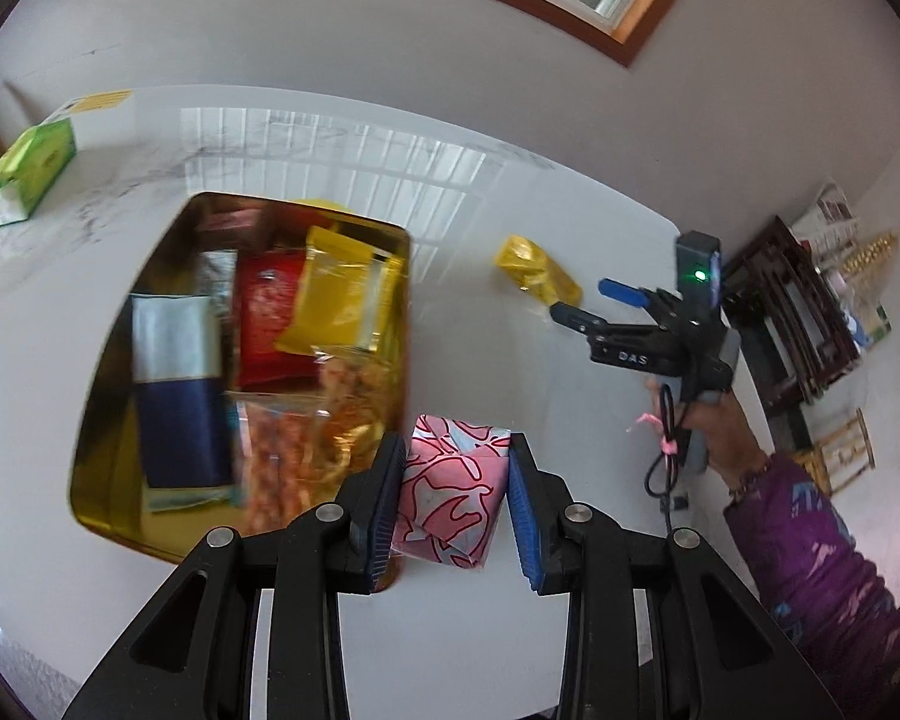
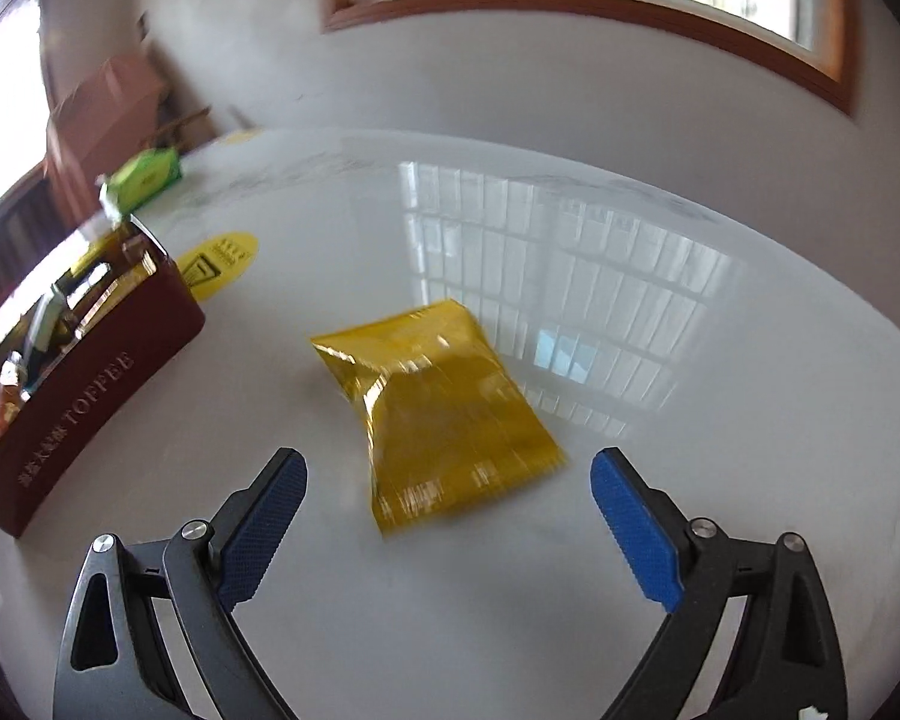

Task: Organize snacks
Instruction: 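Carry the pink candy over the tin with the left gripper while the right grasps the yellow packet, then lower the pink candy into the tin, open the left gripper while the right holds the yellow packet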

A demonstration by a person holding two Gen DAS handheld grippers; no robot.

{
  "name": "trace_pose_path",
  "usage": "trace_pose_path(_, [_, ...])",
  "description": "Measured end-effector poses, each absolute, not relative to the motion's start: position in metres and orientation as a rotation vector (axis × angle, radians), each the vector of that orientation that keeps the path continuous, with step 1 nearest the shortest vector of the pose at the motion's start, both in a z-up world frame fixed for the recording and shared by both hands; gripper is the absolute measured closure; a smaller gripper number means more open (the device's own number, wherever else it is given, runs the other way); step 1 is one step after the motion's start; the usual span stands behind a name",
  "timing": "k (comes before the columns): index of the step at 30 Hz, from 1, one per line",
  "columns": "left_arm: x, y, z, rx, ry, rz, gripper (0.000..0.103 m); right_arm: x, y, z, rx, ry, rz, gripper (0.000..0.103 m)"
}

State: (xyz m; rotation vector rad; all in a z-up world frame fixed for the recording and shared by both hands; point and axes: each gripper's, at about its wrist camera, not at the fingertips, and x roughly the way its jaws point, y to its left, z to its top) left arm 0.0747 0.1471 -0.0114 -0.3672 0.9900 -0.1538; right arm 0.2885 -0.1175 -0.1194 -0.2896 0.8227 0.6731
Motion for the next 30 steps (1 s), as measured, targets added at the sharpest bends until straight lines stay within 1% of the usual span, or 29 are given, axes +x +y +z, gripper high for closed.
trace_pose_path(7, [0.075,0.164,-0.015,-0.395,0.983,-0.129,0.069,0.327,-0.099,-0.127,-0.309,0.892,0.703,0.007])
trace_pose_path(8, [0.073,0.169,-0.015,-0.399,0.982,-0.129,0.068,0.328,-0.097,-0.128,-0.313,0.894,0.711,0.006])
trace_pose_path(10, [0.073,0.171,-0.016,-0.404,0.983,-0.122,0.068,0.325,-0.094,-0.13,-0.343,0.891,0.71,0.008])
trace_pose_path(11, [0.073,0.172,-0.017,-0.406,0.985,-0.116,0.069,0.323,-0.089,-0.131,-0.358,0.882,0.707,0.016])
trace_pose_path(12, [0.073,0.173,-0.018,-0.413,0.987,-0.11,0.069,0.32,-0.089,-0.13,-0.356,0.872,0.715,0.031])
trace_pose_path(13, [0.073,0.174,-0.019,-0.418,0.988,-0.108,0.069,0.318,-0.087,-0.128,-0.351,0.864,0.703,0.039])
trace_pose_path(14, [0.072,0.175,-0.018,-0.422,0.988,-0.102,0.069,0.316,-0.091,-0.127,-0.338,0.858,0.678,0.046])
trace_pose_path(15, [0.069,0.176,-0.016,-0.419,0.982,-0.092,0.068,0.31,-0.095,-0.127,-0.329,0.857,0.648,0.048])
trace_pose_path(20, [0.063,0.183,-0.008,-0.38,0.952,-0.059,0.068,0.28,-0.13,-0.126,-0.276,0.865,0.517,0.048])
trace_pose_path(26, [0.072,0.188,-0.007,-0.361,0.941,-0.07,0.068,0.237,-0.237,-0.126,-0.094,0.891,0.25,0.048])
trace_pose_path(30, [0.083,0.185,-0.006,-0.322,0.922,-0.071,0.068,0.21,-0.279,-0.126,-0.042,0.894,0.149,0.048])
